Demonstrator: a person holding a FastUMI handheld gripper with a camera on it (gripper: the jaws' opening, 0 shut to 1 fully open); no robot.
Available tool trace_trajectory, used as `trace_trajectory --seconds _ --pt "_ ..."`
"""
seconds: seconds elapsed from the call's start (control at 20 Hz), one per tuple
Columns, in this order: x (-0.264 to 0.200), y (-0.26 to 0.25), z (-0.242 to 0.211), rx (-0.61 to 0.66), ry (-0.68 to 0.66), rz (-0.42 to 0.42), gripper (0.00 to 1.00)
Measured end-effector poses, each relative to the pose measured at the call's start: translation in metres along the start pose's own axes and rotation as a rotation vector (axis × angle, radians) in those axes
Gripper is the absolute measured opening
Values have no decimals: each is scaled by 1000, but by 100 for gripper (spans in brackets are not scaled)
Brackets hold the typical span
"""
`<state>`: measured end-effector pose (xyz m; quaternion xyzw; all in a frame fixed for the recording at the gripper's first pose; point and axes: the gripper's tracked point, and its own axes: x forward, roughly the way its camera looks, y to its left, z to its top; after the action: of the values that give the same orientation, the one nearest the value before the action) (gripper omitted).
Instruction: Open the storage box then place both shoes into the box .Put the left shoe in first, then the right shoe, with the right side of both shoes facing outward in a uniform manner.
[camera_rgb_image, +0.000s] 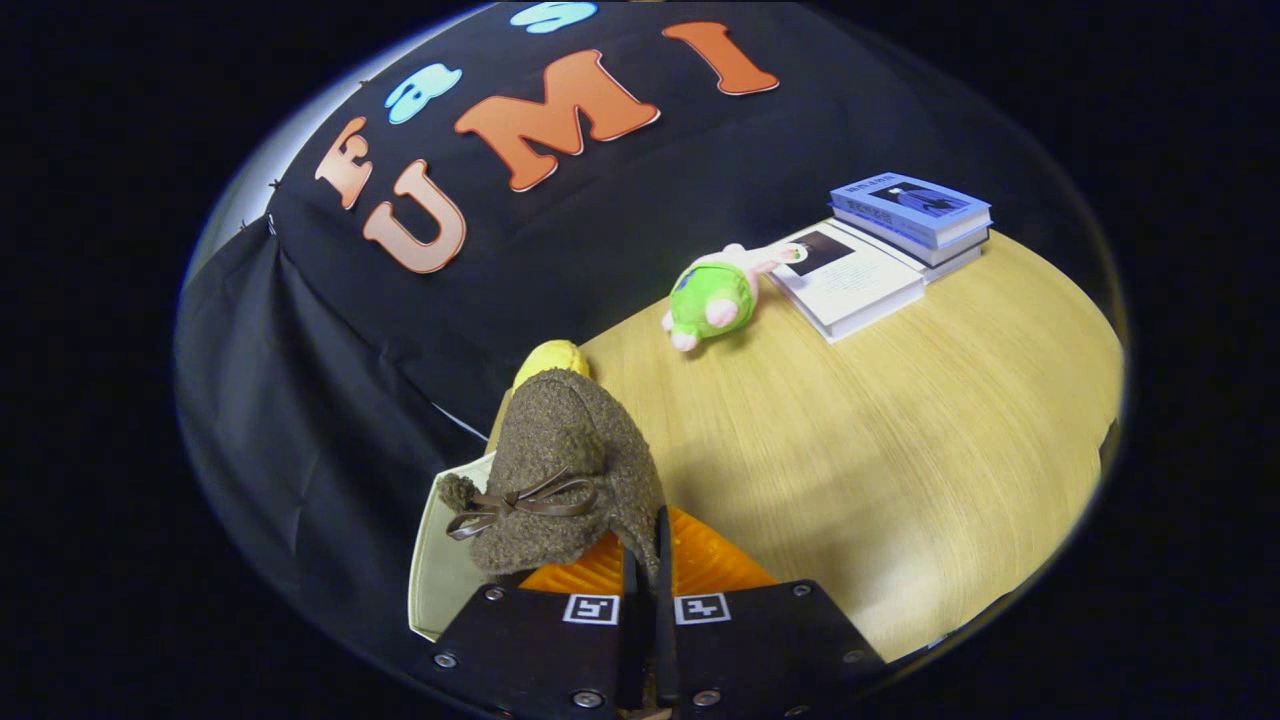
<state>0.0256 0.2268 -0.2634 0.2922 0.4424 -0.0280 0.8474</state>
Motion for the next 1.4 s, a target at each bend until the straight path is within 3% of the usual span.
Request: trace_trajectory --seconds 0.45,0.75,1.1,1.4 --pt "21 101 -25 -94 30 83 6" --pt "34 129 -27 -57 48 104 6" --pt "53 114 -65 -55 110 26 7" --pt "36 111 -59 -90 60 6 39"
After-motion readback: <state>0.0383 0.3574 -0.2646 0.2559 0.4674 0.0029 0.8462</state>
